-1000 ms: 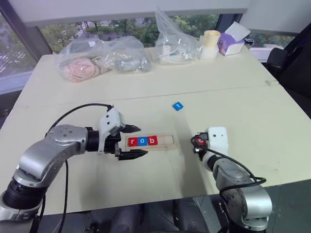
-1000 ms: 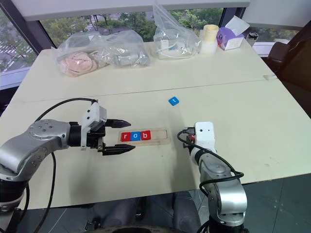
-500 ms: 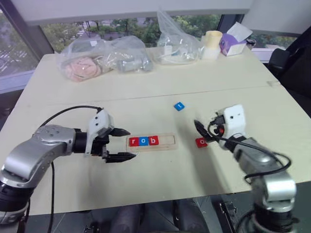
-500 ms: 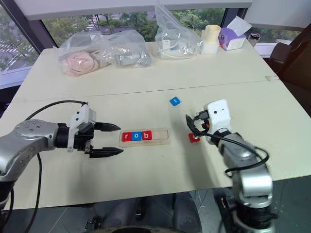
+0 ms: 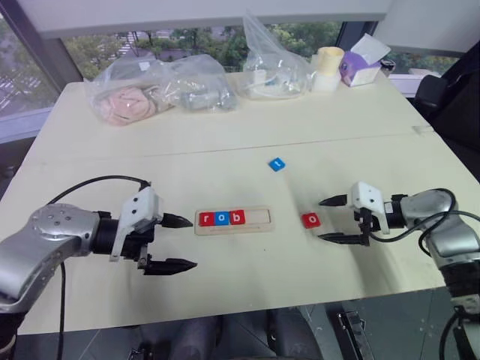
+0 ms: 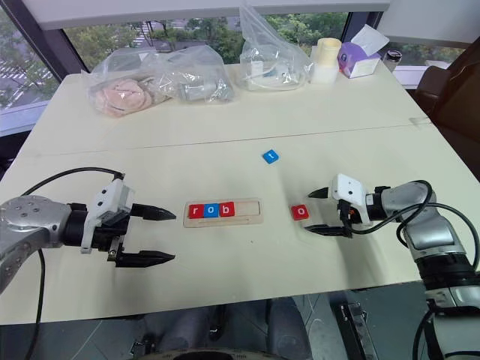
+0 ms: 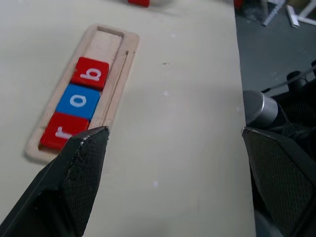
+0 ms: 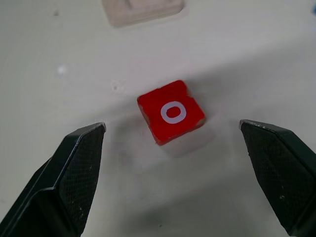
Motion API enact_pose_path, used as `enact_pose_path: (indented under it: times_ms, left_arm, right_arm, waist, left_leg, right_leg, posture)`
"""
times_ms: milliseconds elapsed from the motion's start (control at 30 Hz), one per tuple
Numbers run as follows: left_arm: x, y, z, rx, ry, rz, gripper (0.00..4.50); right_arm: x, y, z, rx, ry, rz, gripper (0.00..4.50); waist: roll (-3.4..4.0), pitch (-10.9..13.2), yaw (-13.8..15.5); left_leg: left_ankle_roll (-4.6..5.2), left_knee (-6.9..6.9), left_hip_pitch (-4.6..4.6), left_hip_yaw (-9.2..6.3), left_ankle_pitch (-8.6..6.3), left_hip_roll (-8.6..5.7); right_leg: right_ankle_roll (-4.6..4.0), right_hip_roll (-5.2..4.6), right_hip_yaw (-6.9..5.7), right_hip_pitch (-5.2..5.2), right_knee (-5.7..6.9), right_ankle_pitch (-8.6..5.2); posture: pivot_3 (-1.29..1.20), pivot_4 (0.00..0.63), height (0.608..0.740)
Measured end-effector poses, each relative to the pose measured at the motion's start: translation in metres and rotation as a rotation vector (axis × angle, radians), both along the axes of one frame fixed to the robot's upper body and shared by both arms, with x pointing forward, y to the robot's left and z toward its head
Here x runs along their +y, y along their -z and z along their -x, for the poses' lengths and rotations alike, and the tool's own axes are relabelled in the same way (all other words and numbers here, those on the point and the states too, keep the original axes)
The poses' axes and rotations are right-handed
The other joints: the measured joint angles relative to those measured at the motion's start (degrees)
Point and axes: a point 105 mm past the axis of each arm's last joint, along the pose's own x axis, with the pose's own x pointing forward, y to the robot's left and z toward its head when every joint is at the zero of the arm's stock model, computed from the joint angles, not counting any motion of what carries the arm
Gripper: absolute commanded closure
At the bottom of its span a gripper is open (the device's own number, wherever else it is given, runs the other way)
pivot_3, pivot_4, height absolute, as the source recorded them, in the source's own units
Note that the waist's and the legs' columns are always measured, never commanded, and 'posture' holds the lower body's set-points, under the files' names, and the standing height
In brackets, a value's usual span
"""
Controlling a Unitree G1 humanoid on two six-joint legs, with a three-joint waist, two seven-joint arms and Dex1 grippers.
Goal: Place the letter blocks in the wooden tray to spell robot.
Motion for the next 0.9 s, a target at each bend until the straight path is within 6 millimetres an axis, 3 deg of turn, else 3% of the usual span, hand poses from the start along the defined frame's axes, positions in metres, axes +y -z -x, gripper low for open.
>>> enact_pose_path:
  times_ms: [100, 133, 200, 367, 567, 667, 767, 900]
  left_arm:
    - [0.002, 0.000, 0.004, 0.004, -0.029, 0.000, 0.00]
    - [0.003, 0.000, 0.005, 0.007, -0.039, 0.002, 0.00]
    - [0.004, -0.002, 0.007, 0.008, -0.046, 0.005, 0.00]
    - [0.006, -0.006, 0.008, 0.001, -0.062, -0.001, 0.00]
    - [0.008, -0.004, 0.009, 0.015, -0.071, -0.005, 0.00]
    - [0.009, -0.004, 0.009, 0.012, -0.071, -0.008, 0.00]
    - [0.008, -0.005, 0.008, 0.005, -0.070, -0.010, 0.00]
    - [0.009, -0.005, 0.005, -0.006, -0.082, -0.017, 0.00]
  right_arm:
    - [0.001, 0.005, -0.005, 0.003, -0.040, 0.010, 0.03]
    - [0.001, 0.005, -0.008, -0.002, -0.055, 0.015, 0.26]
    - [0.000, 0.005, -0.011, -0.006, -0.078, 0.019, 0.89]
    - [0.003, 0.009, -0.009, -0.015, -0.147, 0.020, 3.36]
    - [0.012, 0.005, -0.018, -0.019, -0.106, -0.002, 3.39]
    - [0.039, -0.005, -0.024, 0.003, -0.086, -0.068, 3.39]
    - [0.079, -0.025, -0.030, -0.020, -0.119, -0.092, 3.39]
    - [0.102, -0.029, -0.038, 0.009, -0.085, -0.024, 3.39]
  waist:
    - [0.01, 0.0, 0.0]
    - [-0.01, 0.0, 0.0]
    - [-0.02, 0.0, 0.0]
    - [-0.05, 0.0, -0.1]
    - [-0.05, 0.0, -0.4]
    - [-0.03, 0.0, -0.4]
    - [-0.01, 0.0, -0.3]
    - [-0.02, 0.0, 0.3]
  left_leg:
    - [0.00, 0.02, 0.02, -0.01, 0.00, -0.04]
    - [-0.01, 0.04, 0.04, -0.01, 0.00, -0.03]
    - [-0.01, 0.07, 0.09, 0.00, 0.01, -0.04]
    - [-0.02, 0.12, 0.28, -0.02, 0.00, -0.03]
    - [-0.03, 0.11, 0.32, -0.06, 0.00, 0.00]
    - [-0.04, 0.08, 0.14, -0.03, 0.01, 0.02]
    - [-0.07, 0.03, 0.05, -0.03, 0.03, 0.12]
    - [-0.07, 0.03, 0.01, -0.02, 0.02, 0.08]
  right_leg:
    - [0.01, -0.01, 0.05, 0.00, 0.03, 0.01]
    - [0.01, 0.00, 0.04, 0.02, 0.04, 0.01]
    - [0.01, 0.00, 0.04, 0.08, 0.07, 0.02]
    - [0.01, 0.01, 0.03, 0.32, 0.08, 0.02]
    - [-0.01, 0.02, 0.09, 0.29, 0.14, 0.02]
    - [-0.03, 0.05, 0.20, -0.08, 0.32, 0.03]
    - [-0.09, 0.19, 0.22, -0.26, 0.33, 0.07]
    - [-0.09, 0.18, 0.21, -0.22, 0.22, 0.07]
  posture:
    - [0.00, 0.150, 0.740]
    - [0.00, 0.150, 0.740]
    - [0.00, 0.150, 0.740]
    - [0.00, 0.150, 0.740]
    - [0.00, 0.150, 0.740]
    - [0.00, 0.150, 0.740]
    - [0.00, 0.150, 0.740]
    - [0.00, 0.150, 0.740]
